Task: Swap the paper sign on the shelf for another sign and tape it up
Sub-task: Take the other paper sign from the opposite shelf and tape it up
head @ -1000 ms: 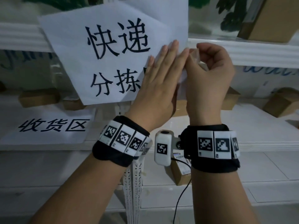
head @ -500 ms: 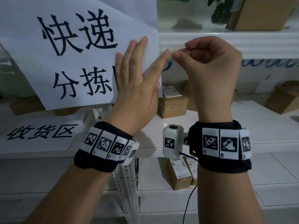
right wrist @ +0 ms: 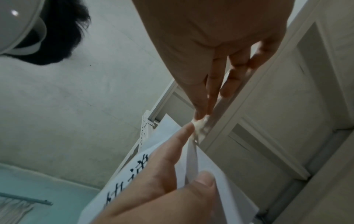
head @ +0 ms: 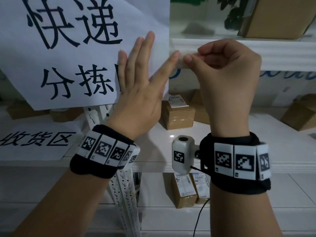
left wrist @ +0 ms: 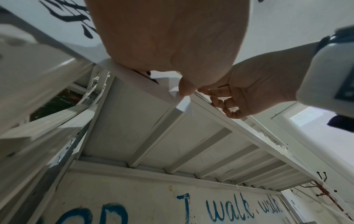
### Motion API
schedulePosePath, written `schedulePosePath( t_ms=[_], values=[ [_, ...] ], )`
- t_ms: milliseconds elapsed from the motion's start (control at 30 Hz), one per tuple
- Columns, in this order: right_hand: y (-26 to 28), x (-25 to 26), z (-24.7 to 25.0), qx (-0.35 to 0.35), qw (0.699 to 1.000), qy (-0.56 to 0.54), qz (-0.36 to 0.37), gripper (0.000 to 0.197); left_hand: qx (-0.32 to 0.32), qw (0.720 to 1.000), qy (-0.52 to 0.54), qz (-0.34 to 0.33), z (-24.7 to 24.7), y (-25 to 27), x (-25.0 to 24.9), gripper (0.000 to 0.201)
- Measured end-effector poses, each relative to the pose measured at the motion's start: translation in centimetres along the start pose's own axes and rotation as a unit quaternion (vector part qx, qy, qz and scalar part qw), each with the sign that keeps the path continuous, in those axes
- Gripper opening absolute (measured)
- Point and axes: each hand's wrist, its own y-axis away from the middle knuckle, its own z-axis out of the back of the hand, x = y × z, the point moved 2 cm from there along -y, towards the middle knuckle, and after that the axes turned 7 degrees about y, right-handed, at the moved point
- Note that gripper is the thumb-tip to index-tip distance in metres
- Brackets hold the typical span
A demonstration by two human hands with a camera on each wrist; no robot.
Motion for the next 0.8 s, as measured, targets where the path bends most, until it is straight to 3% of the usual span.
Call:
schedulePosePath(
  t_ms=[367, 567, 700, 800],
  values=[
    [-0.2, -0.1, 0.1, -0.001, 1.0, 0.017, -0.022, 0.023, 0.017, 0.999, -0.025, 0.012, -0.4, 0.1, 0.0, 0.078],
    [0.0, -1.0, -0.1, -0.066, 0.998, 0.018, -0.009, 0.054, -0.011, 0.999, 0.018, 0.045, 0.2, -0.7, -0.7, 0.059],
    [0.1, -1.7, 0.5, -0.067, 0.998, 0.013, -0.015, 0.041, -0.023, 0.997, 0.027, 0.069, 0.2, -1.2, -1.1, 0.061],
    [0.0, -1.6, 1.0, -0.096, 0.992, 0.07, 0.038, 0.032, -0.029, 0.997, 0.007, 0.072, 0.0, -1.3, -1.1, 0.07]
  ],
)
